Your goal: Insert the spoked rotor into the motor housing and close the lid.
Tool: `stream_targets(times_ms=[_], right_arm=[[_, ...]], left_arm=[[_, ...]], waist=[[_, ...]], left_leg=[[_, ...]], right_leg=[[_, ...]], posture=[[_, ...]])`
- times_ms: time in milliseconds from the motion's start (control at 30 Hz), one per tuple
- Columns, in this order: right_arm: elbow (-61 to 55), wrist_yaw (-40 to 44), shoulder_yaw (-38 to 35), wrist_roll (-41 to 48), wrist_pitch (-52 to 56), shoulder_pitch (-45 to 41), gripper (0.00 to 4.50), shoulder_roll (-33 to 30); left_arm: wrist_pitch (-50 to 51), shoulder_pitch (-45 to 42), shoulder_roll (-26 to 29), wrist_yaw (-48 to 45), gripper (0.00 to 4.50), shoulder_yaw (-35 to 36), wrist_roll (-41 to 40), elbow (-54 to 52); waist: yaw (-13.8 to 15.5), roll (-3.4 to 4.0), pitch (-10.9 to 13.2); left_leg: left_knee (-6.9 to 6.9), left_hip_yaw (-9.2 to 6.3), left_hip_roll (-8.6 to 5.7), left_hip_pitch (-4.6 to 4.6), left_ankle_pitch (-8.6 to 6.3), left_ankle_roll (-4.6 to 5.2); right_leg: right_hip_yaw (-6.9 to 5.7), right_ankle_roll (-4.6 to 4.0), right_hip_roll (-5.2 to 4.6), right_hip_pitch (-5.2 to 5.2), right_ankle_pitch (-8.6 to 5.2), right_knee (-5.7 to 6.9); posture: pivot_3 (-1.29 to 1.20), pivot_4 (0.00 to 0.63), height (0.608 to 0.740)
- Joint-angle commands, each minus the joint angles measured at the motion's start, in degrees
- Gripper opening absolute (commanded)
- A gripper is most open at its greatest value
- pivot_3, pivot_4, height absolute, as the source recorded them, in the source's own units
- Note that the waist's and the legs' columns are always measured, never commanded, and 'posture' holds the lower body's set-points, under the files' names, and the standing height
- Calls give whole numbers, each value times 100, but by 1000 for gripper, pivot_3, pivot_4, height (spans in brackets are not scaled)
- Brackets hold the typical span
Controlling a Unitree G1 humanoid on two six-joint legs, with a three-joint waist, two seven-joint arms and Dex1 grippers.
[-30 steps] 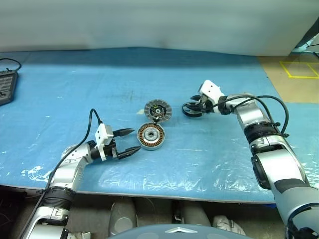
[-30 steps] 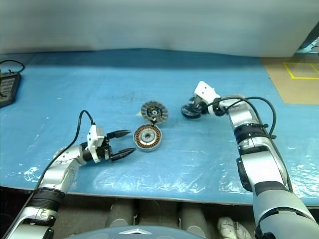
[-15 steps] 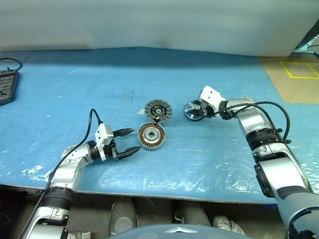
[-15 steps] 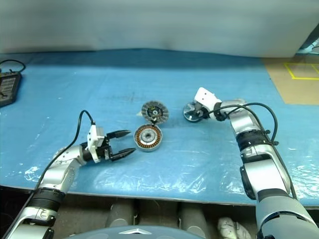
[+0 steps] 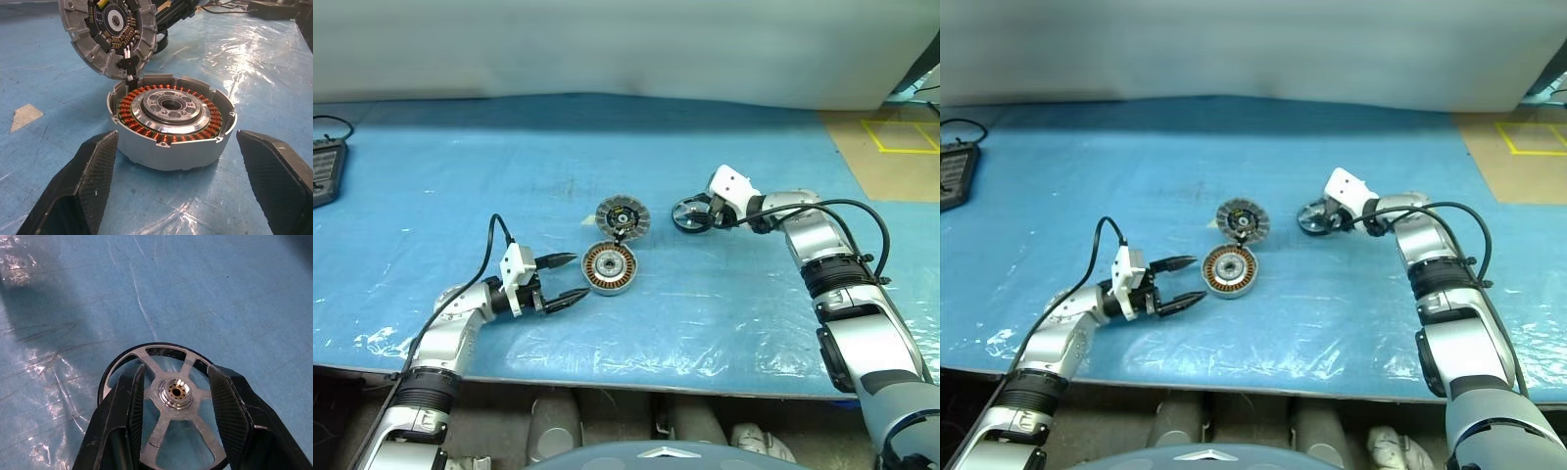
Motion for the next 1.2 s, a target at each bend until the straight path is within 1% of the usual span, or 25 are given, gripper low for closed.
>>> stream_targets(times_ms=[33, 500, 833, 967, 1200], right_arm=[[-186, 24, -71, 42, -9, -46, 2103, -132], [-246, -192, 25, -226, 211, 177, 2103, -199], [-651, 114, -16, -42, 420, 332, 2103, -217], [-716, 143, 39, -111, 455, 356, 2103, -237], [-335, 20, 282, -446, 160, 339, 2103, -247]], left_arm=[[-68, -24, 37, -11, 4072, 88, -15, -101], [-80, -65, 49, -43, 4072, 86, -1, -46], [-85, -32, 55, -29, 4072, 100, 18, -34], [-85, -31, 40, -23, 4072, 96, 24, -23], [-78, -33, 43, -13, 4072, 100, 33, -27]], waist=[[1, 0, 0], [3, 0, 0], [3, 0, 0], [2, 0, 0], [2, 0, 0]], left_leg=[[0, 0, 0, 0, 0, 0], [1, 0, -1, 2, 0, 0], [2, -1, 0, 7, 0, 0], [2, -1, 0, 7, 0, 0], [2, -1, 0, 10, 0, 0]], right_leg=[[0, 0, 0, 0, 0, 0], [0, 0, 0, 2, 0, 1], [0, 0, 0, 7, 0, 1], [0, 0, 0, 7, 0, 0], [0, 0, 0, 9, 0, 1]], posture=[[0, 150, 740], [0, 150, 740], [0, 150, 740], [0, 150, 740], [0, 150, 740]])
